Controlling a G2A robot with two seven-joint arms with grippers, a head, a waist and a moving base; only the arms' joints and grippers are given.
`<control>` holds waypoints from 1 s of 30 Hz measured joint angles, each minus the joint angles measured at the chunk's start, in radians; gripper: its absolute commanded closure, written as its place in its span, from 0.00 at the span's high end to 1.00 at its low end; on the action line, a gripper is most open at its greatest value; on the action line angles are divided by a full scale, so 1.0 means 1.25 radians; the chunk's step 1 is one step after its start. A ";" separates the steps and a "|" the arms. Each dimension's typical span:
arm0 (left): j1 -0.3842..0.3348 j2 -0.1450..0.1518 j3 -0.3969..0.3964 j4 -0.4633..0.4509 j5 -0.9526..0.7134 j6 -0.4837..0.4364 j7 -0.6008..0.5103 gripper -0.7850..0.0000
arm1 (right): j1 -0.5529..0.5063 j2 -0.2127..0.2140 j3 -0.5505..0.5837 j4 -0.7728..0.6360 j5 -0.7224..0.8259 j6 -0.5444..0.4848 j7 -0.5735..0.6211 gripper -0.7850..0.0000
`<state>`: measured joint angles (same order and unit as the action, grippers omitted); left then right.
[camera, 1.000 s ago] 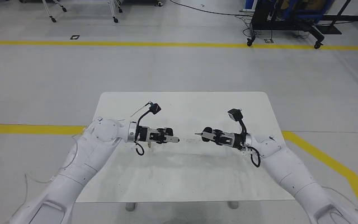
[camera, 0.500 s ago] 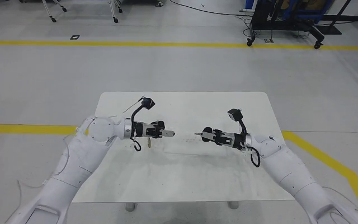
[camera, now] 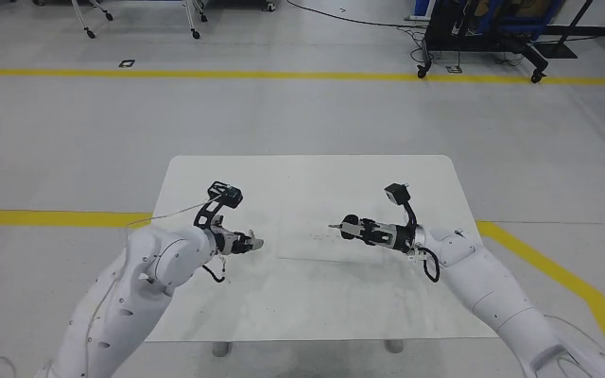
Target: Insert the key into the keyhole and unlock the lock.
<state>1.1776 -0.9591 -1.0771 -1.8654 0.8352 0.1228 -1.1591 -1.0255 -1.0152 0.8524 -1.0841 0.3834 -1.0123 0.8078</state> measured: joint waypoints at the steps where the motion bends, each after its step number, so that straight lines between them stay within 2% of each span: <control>1: -0.013 -0.005 0.025 0.016 0.022 0.016 -0.010 0.75 | 0.000 0.000 0.000 0.000 0.000 0.000 0.000 0.00; 2: -0.033 -0.013 0.059 0.040 0.050 0.037 -0.027 0.77 | 0.000 0.000 0.000 0.000 0.000 0.000 0.000 0.00; 4: -0.067 -0.025 0.104 0.077 0.084 0.071 -0.055 0.74 | 0.000 0.000 0.000 0.000 0.000 0.000 0.000 0.00; 5: -0.089 -0.033 0.126 0.102 0.085 0.089 -0.068 0.67 | 0.000 0.000 0.000 0.000 0.000 0.000 0.000 0.00; 6: -0.105 -0.039 0.138 0.122 0.076 0.097 -0.073 0.65 | 0.000 0.000 0.000 0.000 0.000 0.000 0.000 0.00; 8: -0.137 -0.052 0.156 0.165 0.043 0.101 -0.075 0.51 | 0.000 0.000 0.000 0.000 0.000 0.000 0.000 0.00; 9: -0.148 -0.056 0.161 0.182 0.029 0.099 -0.071 0.49 | 0.000 0.000 0.000 0.000 0.000 0.000 0.000 0.00; 17: -0.217 -0.088 0.193 0.285 -0.032 0.115 -0.053 0.39 | 0.000 0.000 0.000 0.000 0.000 0.000 0.000 0.00; 23: -0.254 -0.108 0.230 0.337 -0.027 0.135 -0.069 0.40 | 0.000 0.000 0.000 0.000 0.000 0.000 0.000 0.00; 30: -0.276 -0.127 0.253 0.378 -0.041 0.138 -0.069 0.32 | 0.000 0.000 0.000 0.000 0.000 0.000 0.000 0.00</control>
<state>0.8331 -1.1183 -0.7605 -1.3927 0.7845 0.2958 -1.2452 -1.0255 -1.0152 0.8524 -1.0841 0.3834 -1.0123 0.8078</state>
